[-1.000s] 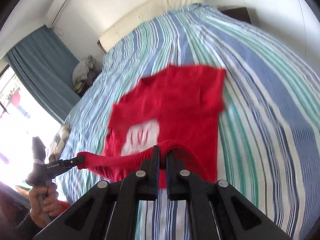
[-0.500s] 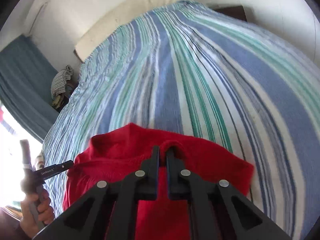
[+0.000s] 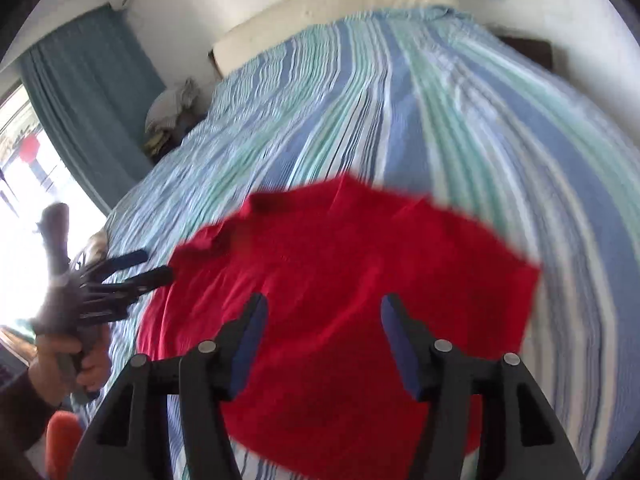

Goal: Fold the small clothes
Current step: 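Lift the hem with both grippers, fold it over toward the collar, release, then grasp the edge of the folded sweater with the right gripper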

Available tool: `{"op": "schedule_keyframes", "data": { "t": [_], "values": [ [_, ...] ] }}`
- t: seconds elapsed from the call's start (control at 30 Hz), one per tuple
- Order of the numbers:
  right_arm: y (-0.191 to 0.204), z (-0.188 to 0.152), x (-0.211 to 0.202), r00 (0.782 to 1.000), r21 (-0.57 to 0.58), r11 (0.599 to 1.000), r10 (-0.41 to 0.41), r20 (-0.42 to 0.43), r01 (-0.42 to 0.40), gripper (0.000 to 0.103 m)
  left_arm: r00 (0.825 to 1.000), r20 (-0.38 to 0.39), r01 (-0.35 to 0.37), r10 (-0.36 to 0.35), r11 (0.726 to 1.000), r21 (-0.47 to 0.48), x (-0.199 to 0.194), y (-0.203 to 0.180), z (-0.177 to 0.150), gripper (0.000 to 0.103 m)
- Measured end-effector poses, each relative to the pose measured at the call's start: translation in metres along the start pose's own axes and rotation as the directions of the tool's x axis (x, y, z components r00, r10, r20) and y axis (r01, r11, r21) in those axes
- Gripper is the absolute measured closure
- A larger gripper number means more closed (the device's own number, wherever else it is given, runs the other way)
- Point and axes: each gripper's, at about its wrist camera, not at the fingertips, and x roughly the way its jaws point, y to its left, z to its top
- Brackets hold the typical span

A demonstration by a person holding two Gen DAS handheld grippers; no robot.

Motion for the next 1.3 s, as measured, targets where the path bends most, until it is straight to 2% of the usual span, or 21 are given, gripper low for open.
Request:
{"op": "schedule_keyframes", "data": {
  "t": [0.07,0.13,0.2,0.27,0.3,0.33,0.43,0.5,0.6,0.7,0.83,0.97,1.1,1.2,1.3],
  "values": [
    [0.003,-0.015,0.001,1.000,0.001,1.000,-0.006,-0.021,0.006,0.044,0.995,-0.053,-0.084,0.085,0.996,0.013,0.027,0.000,0.010,0.011],
    [0.001,-0.027,-0.004,1.000,0.022,1.000,-0.004,-0.026,0.005,0.044,0.987,-0.083,-0.141,0.135,0.986,-0.083,0.048,0.027,0.031,0.011],
    [-0.006,-0.037,-0.015,0.999,0.044,0.999,-0.013,-0.033,0.014,0.044,0.974,-0.129,-0.210,0.184,0.948,-0.238,0.062,0.070,0.050,0.011],
    [-0.016,-0.044,-0.025,0.999,0.045,0.998,-0.032,-0.041,0.034,0.044,0.967,-0.155,-0.244,0.200,0.897,-0.369,0.061,0.106,0.055,0.014],
    [-0.017,-0.050,-0.031,0.998,0.045,0.998,-0.040,-0.043,0.042,0.044,0.968,-0.152,-0.245,0.199,0.880,-0.407,0.056,0.120,0.053,0.014],
    [-0.024,-0.053,-0.035,0.998,0.045,0.998,-0.047,-0.051,0.049,0.042,0.970,-0.144,-0.241,0.198,0.876,-0.417,0.051,0.127,0.050,0.014],
    [-0.053,-0.063,-0.032,0.987,0.069,0.992,-0.093,-0.128,0.102,0.042,0.961,-0.145,-0.274,0.237,0.892,-0.359,0.035,0.134,0.023,0.014],
    [-0.071,-0.072,-0.040,0.990,0.125,0.987,-0.084,-0.117,0.098,0.042,0.964,-0.135,-0.262,0.229,0.905,-0.334,0.021,0.133,-0.005,0.014],
    [-0.090,-0.084,-0.063,0.996,0.205,0.976,-0.062,-0.058,0.073,0.041,0.980,-0.118,-0.193,0.161,0.912,-0.361,-0.011,0.131,-0.060,0.014],
    [-0.097,-0.092,-0.078,0.998,0.247,0.967,-0.049,-0.035,0.056,0.036,0.990,-0.113,-0.117,0.079,0.915,-0.387,-0.045,0.114,-0.113,0.014],
    [-0.098,-0.088,-0.077,1.000,0.288,0.957,0.009,-0.009,-0.006,0.033,0.996,-0.083,-0.073,0.043,0.916,-0.393,-0.076,0.086,-0.153,0.012],
    [-0.107,-0.073,-0.064,0.995,0.404,0.910,0.066,0.075,-0.091,0.029,0.997,-0.052,-0.079,0.064,0.929,-0.362,-0.086,0.059,-0.185,0.009],
    [-0.120,-0.066,-0.038,0.996,0.483,0.871,0.077,0.048,-0.090,0.029,0.992,-0.087,-0.112,0.086,0.930,-0.349,-0.074,0.053,-0.217,0.009],
    [-0.123,-0.058,-0.028,0.994,0.491,0.864,0.097,0.046,-0.107,0.029,0.993,-0.063,-0.113,0.098,0.944,-0.311,-0.072,0.051,-0.220,0.006],
    [-0.118,-0.047,-0.017,0.989,0.484,0.862,0.138,0.061,-0.150,0.029,0.994,-0.061,-0.107,0.092,0.939,-0.327,-0.068,0.054,-0.216,0.004]
  ]
}}
